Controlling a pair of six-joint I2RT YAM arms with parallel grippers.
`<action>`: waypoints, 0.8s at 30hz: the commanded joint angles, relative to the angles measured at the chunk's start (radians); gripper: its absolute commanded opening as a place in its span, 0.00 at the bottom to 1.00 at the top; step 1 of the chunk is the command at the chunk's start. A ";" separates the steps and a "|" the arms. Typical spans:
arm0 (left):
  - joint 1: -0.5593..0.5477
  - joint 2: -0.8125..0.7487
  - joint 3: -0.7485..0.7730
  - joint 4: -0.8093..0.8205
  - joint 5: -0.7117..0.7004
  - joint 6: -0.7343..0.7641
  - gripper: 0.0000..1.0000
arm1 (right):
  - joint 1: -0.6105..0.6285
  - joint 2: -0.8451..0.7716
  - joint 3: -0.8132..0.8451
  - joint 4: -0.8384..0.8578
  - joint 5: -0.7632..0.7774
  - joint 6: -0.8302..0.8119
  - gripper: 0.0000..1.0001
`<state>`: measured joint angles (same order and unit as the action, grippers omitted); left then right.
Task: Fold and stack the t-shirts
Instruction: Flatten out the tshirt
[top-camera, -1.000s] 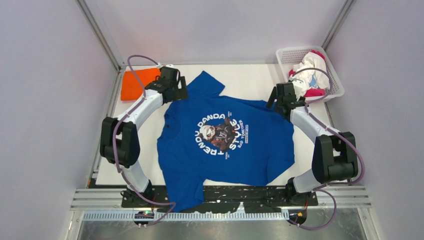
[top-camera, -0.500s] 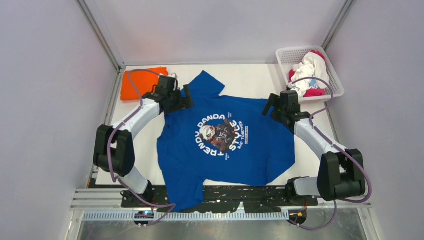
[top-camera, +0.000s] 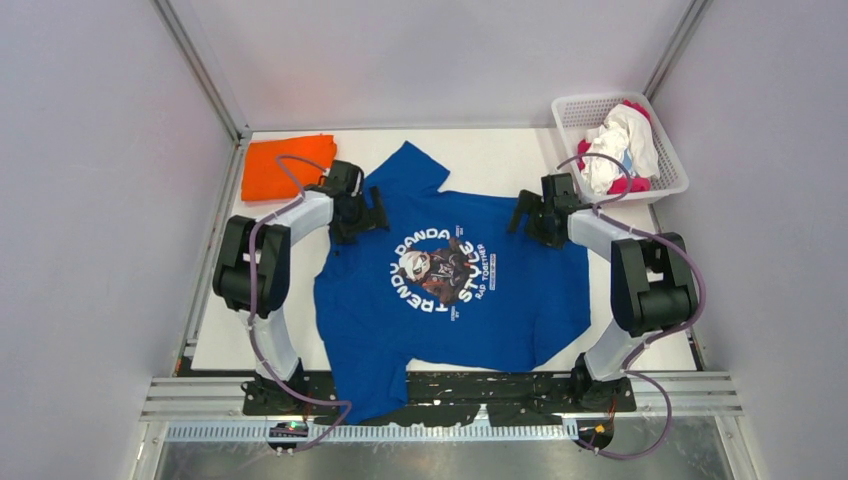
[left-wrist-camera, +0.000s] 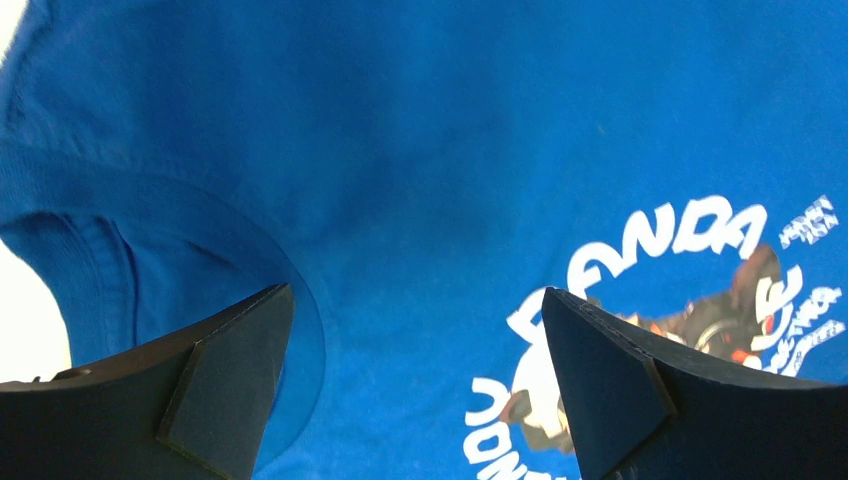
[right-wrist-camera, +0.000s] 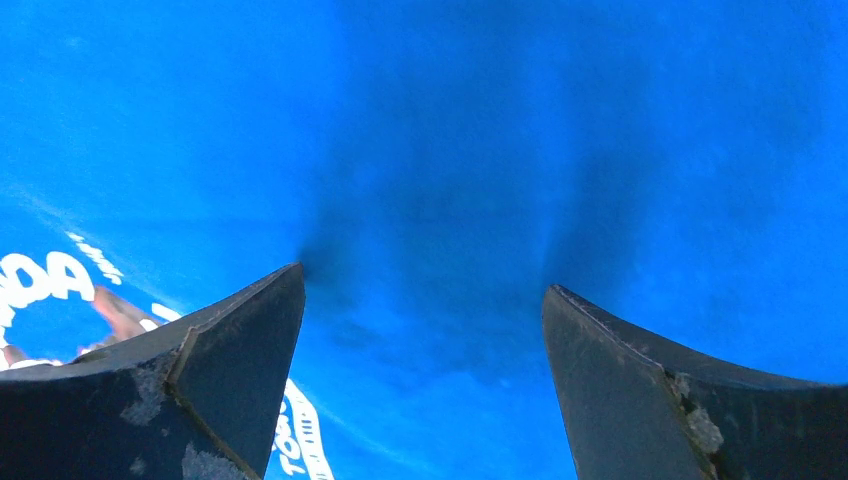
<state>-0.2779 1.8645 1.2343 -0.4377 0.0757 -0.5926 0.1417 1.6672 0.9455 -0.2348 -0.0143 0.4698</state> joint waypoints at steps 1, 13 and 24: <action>0.060 0.033 0.053 0.032 -0.006 -0.076 1.00 | -0.004 0.077 0.114 0.019 -0.039 -0.005 0.95; 0.131 0.256 0.371 -0.117 -0.011 -0.119 1.00 | -0.007 0.378 0.508 -0.071 -0.062 -0.033 0.95; 0.141 0.206 0.435 -0.111 0.056 -0.150 1.00 | -0.019 0.470 0.787 -0.243 -0.018 -0.129 0.95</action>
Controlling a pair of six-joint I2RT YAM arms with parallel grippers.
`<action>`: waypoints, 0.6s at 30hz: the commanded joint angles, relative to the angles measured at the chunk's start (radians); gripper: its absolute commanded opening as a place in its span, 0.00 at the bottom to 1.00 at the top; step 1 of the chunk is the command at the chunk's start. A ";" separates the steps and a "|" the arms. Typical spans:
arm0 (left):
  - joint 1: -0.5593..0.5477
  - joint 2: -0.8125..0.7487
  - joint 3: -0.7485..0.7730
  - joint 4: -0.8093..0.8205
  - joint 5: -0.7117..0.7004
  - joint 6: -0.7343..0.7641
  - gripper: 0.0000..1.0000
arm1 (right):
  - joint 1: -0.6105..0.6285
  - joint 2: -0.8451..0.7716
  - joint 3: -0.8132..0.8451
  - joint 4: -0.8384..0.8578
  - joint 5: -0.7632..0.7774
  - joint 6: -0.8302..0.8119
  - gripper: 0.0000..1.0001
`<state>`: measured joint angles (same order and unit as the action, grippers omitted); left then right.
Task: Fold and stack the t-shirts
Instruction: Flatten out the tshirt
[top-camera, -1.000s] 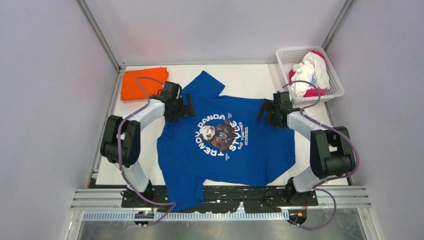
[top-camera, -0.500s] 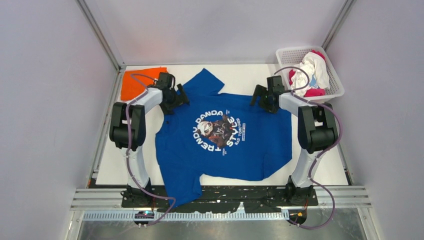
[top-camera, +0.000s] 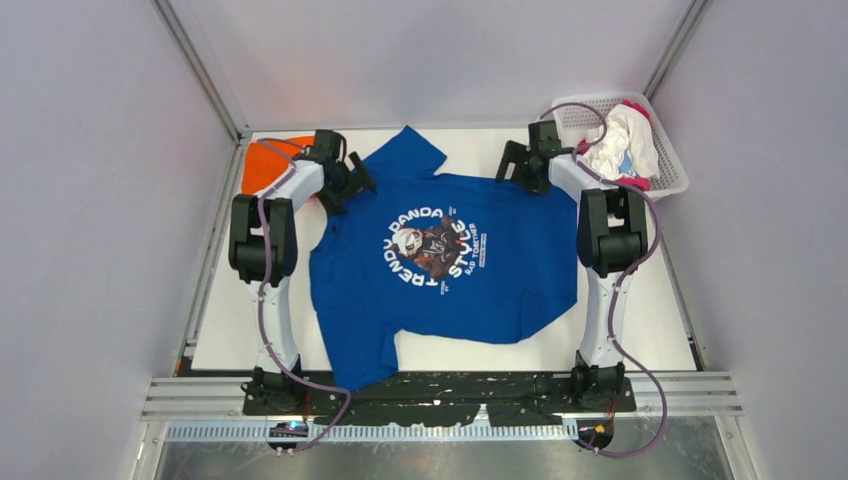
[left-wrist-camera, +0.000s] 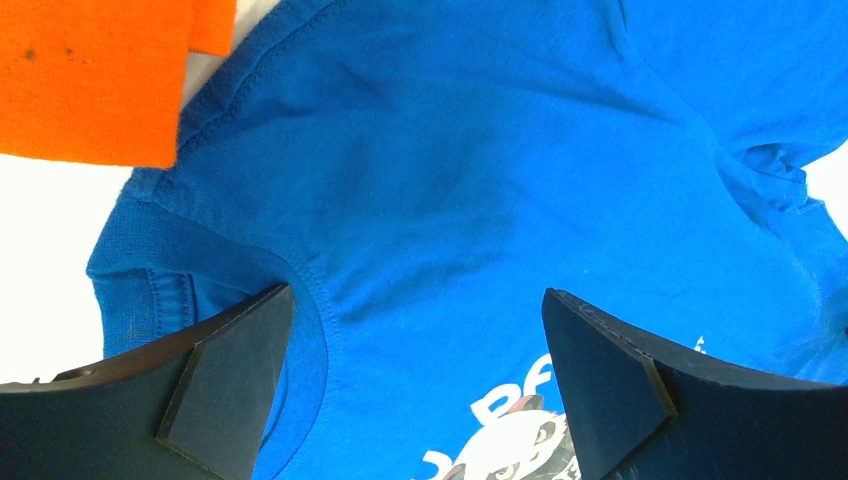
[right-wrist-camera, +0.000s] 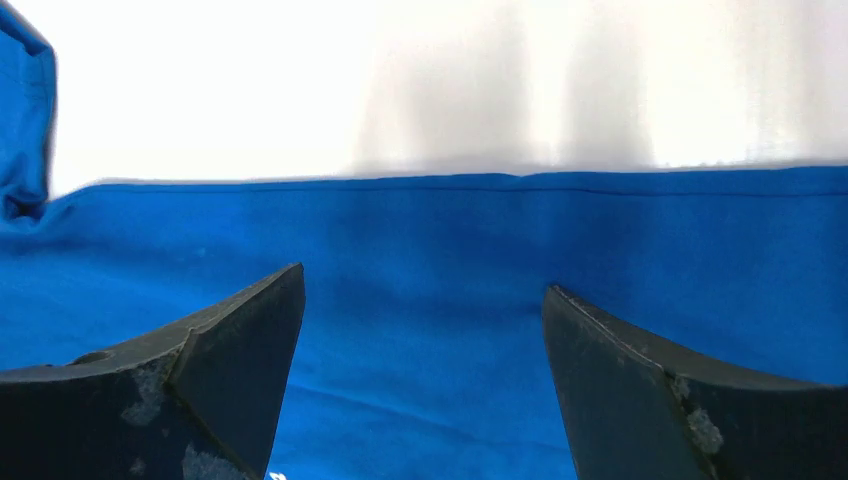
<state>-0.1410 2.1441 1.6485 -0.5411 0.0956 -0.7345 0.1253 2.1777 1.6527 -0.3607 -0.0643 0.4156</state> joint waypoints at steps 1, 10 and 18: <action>0.001 -0.107 0.001 -0.002 0.033 -0.001 1.00 | 0.002 -0.068 0.062 -0.137 0.050 -0.092 0.95; -0.061 -0.509 -0.330 0.021 -0.047 0.059 1.00 | 0.193 -0.612 -0.498 -0.191 0.364 -0.076 0.95; -0.165 -0.665 -0.708 0.201 0.048 0.032 1.00 | 0.511 -0.805 -0.768 -0.250 0.426 0.149 0.95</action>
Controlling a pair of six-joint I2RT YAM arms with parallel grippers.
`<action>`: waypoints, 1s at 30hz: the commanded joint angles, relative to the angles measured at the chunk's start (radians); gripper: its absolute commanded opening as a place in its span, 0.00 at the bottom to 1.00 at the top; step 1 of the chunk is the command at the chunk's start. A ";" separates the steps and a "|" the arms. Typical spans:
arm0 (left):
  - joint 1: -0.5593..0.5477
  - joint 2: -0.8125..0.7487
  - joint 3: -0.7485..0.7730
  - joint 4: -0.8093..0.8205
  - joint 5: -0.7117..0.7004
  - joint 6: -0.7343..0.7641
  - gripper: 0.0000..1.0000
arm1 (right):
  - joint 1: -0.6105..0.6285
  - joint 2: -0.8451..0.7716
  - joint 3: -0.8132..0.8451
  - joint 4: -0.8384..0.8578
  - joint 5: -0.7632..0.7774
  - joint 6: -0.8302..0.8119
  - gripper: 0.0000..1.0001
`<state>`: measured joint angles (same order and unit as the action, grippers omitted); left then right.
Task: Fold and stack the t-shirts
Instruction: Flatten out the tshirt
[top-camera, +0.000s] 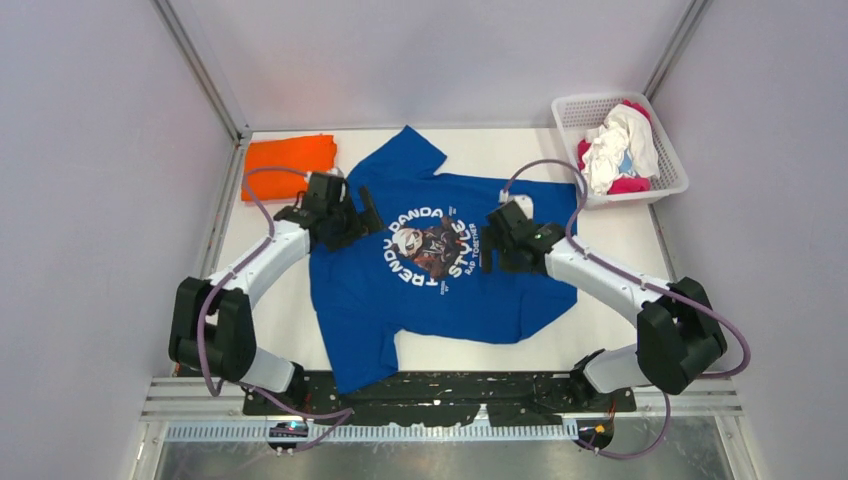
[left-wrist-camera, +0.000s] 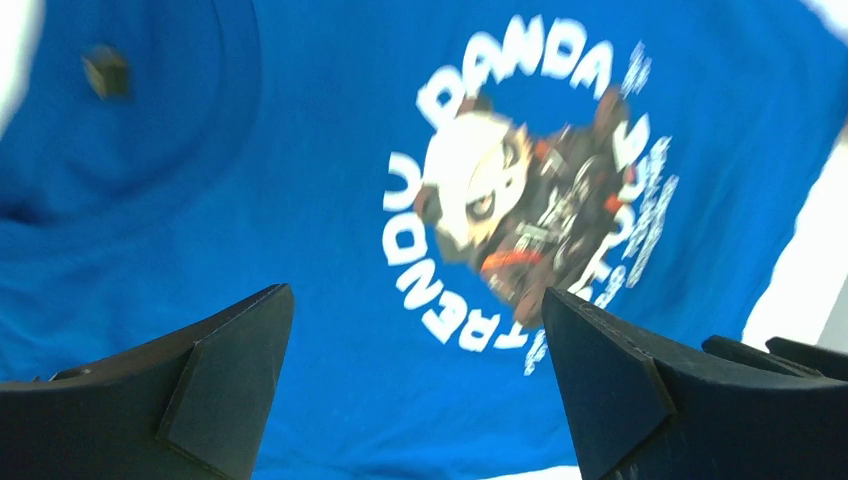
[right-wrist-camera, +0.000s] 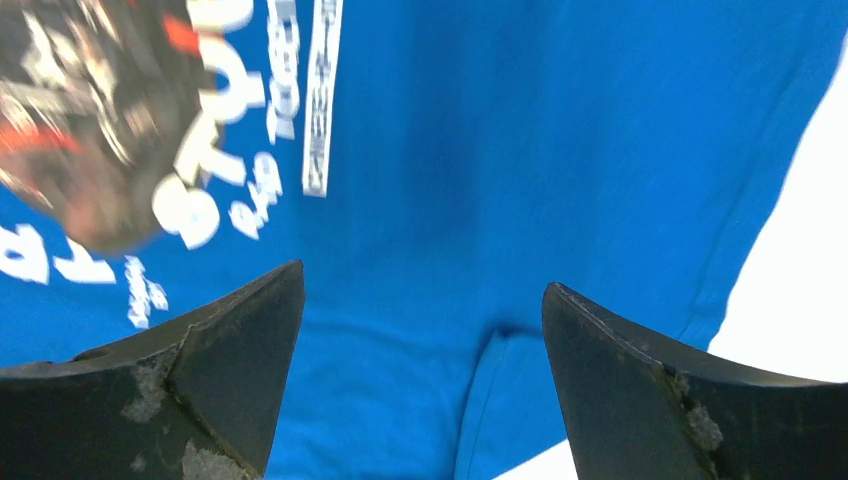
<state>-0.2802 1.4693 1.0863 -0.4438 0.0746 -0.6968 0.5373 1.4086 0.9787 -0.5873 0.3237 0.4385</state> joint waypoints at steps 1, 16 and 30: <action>-0.026 0.013 -0.172 0.124 0.092 -0.010 1.00 | 0.121 -0.042 -0.104 -0.017 0.037 0.138 0.96; -0.028 0.075 -0.246 0.140 0.043 0.003 1.00 | 0.173 -0.017 -0.187 -0.269 0.209 0.365 0.95; -0.025 0.041 -0.255 0.120 -0.012 0.013 1.00 | 0.163 0.155 -0.095 -0.653 0.434 0.621 0.95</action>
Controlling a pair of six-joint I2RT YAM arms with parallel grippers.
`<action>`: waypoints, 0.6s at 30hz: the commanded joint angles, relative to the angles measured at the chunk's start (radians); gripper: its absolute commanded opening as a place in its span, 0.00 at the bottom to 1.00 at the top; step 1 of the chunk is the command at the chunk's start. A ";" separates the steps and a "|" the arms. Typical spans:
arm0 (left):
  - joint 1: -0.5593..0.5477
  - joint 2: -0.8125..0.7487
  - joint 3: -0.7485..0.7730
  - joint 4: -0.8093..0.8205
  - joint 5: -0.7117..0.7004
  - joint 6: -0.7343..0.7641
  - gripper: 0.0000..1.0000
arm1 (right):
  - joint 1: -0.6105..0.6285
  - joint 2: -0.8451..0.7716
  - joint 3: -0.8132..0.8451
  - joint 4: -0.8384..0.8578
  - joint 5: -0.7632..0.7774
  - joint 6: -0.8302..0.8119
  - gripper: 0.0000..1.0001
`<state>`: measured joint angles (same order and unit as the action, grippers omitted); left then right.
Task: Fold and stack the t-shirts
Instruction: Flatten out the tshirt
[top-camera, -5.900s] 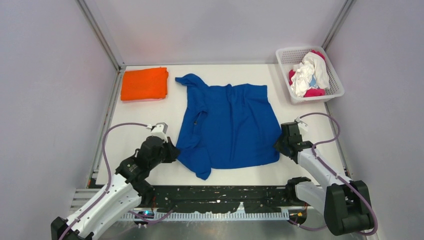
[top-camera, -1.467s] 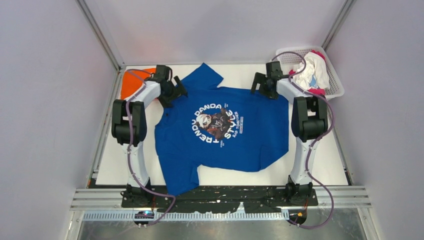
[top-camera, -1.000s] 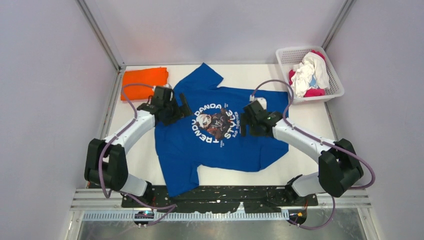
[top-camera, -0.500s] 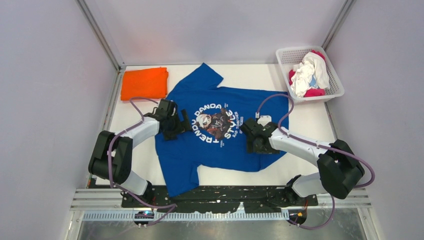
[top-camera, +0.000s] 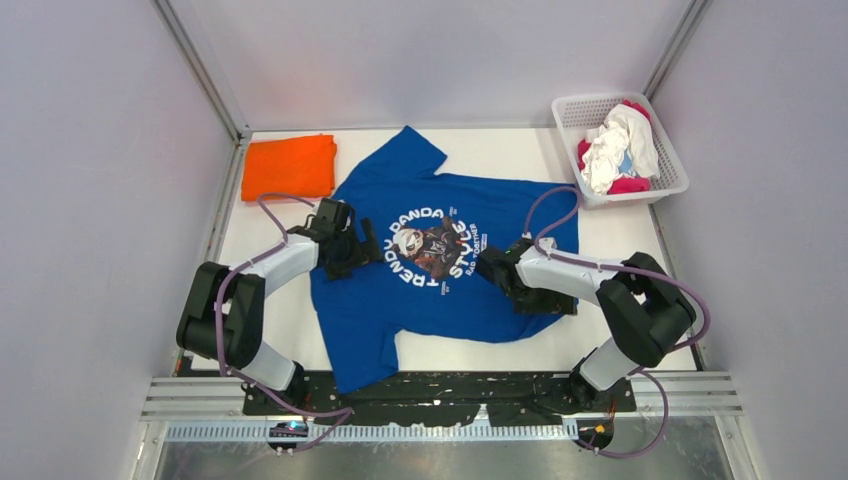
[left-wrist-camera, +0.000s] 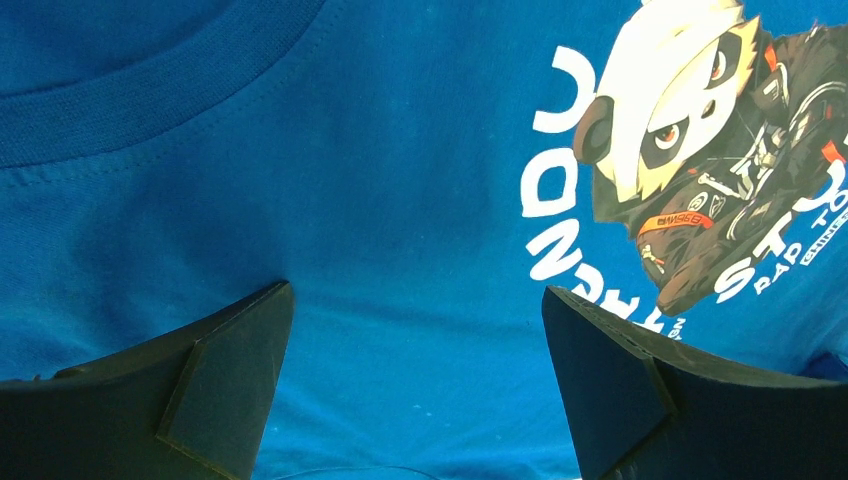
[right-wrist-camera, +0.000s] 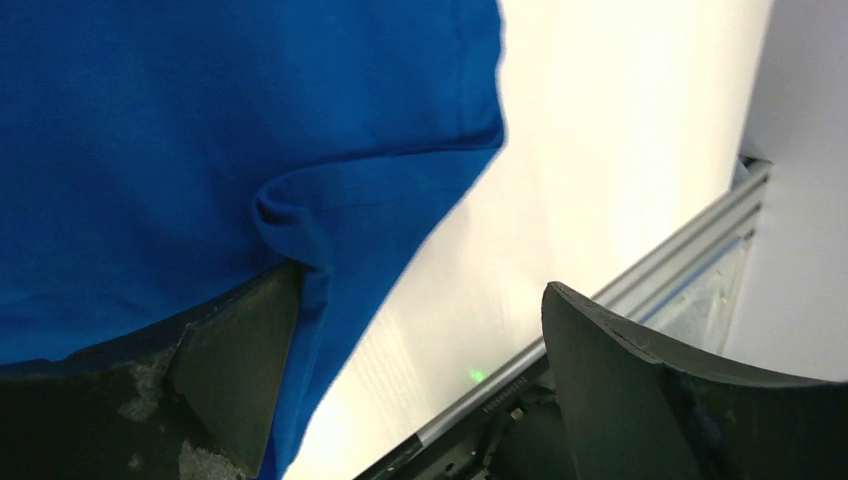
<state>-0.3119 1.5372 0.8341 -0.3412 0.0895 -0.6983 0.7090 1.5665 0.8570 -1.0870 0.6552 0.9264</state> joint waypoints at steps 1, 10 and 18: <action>0.008 -0.024 0.000 0.014 -0.029 0.016 1.00 | -0.009 -0.014 0.026 -0.190 0.108 0.149 0.95; 0.020 -0.027 0.003 -0.004 -0.046 0.017 1.00 | -0.017 -0.250 -0.039 -0.205 0.017 0.185 0.95; 0.020 -0.045 -0.001 0.006 -0.018 0.016 1.00 | -0.031 -0.553 -0.164 0.277 -0.135 0.036 0.96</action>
<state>-0.2981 1.5330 0.8341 -0.3466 0.0692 -0.6975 0.6937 1.1458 0.7746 -1.1545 0.6239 1.0351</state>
